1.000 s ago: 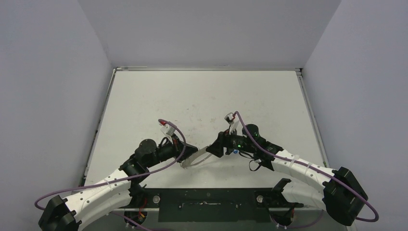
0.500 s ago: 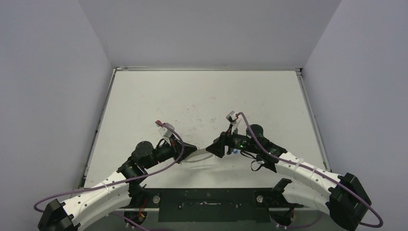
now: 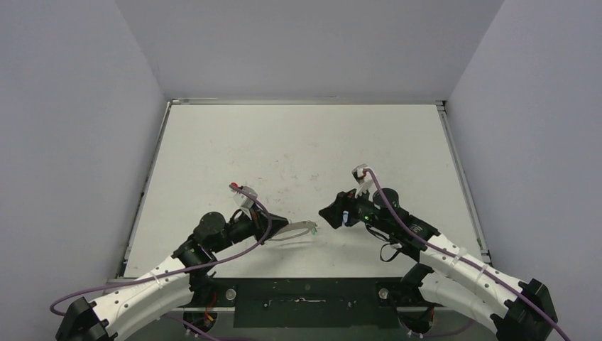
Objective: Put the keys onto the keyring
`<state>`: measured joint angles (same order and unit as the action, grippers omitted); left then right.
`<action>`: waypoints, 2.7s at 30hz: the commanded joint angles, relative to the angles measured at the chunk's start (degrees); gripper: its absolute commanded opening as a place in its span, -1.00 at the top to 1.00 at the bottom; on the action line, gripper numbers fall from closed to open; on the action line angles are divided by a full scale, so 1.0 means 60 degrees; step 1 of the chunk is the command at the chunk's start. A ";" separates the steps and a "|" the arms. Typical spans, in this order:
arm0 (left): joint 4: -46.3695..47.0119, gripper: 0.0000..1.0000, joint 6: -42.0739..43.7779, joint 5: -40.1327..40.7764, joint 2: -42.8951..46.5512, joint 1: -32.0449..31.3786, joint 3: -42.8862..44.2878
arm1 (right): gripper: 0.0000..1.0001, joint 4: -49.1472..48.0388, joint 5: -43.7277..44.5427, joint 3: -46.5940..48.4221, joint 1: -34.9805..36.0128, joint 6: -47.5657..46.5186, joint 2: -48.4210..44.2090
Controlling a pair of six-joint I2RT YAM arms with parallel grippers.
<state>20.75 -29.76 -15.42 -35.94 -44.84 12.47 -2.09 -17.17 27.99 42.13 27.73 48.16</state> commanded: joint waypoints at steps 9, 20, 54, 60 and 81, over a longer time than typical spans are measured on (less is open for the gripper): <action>-0.0808 1.00 0.0531 0.0375 0.0480 0.0059 0.0489 | -0.31 0.3527 0.2593 0.0305 -0.1170 0.1070 0.0543; -0.0793 1.00 0.0433 0.0367 0.0402 0.0060 0.0478 | -0.04 0.4138 0.2691 0.1653 -0.1175 -0.0663 0.2834; -0.0840 1.00 0.0370 0.0430 0.0351 0.0071 0.0456 | 0.39 0.4487 0.4453 0.3648 -0.0305 -0.1596 0.7179; -0.0819 1.00 0.0371 0.0417 0.0310 0.0073 0.0456 | 0.65 0.4294 0.4027 0.3584 -0.0541 -0.1559 0.7271; -0.0914 1.00 0.0399 0.0344 0.0314 0.0075 0.0515 | 1.00 0.4282 0.2687 0.3528 -0.0855 -0.1634 0.5626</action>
<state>13.04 -27.64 -13.30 -34.37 -44.77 12.51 24.16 0.86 48.64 37.43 18.63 83.59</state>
